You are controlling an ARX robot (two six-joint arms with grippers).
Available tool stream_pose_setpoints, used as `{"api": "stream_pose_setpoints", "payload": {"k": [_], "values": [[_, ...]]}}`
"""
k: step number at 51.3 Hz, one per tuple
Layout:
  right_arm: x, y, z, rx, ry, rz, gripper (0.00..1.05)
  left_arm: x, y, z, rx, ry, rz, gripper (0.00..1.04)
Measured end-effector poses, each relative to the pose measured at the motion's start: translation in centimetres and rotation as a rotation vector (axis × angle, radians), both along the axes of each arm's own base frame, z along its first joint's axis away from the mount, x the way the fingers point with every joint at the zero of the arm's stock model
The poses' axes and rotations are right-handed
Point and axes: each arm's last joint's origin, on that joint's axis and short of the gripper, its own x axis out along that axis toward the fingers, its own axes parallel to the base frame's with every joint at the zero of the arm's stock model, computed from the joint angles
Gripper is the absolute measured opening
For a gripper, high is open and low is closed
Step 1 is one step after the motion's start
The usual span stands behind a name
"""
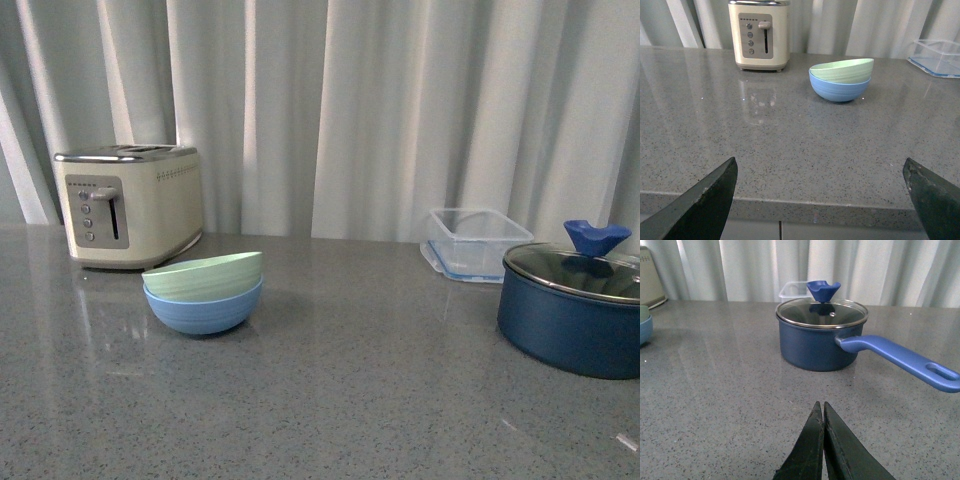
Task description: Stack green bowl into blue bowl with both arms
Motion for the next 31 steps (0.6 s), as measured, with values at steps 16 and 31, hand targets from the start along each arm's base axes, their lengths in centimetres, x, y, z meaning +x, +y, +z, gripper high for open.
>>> {"api": "stream_pose_setpoints", "payload": {"k": [16,31], "values": [[-0.9,0.0,0.1,0.0,-0.005,0.0,0.01,0.0,0.0,0.0,0.0,0.0,0.0,0.98],[-1.4,0.0,0.0,0.0,-0.004,0.0,0.01,0.0,0.0,0.0,0.0,0.0,0.0,0.98]]}}
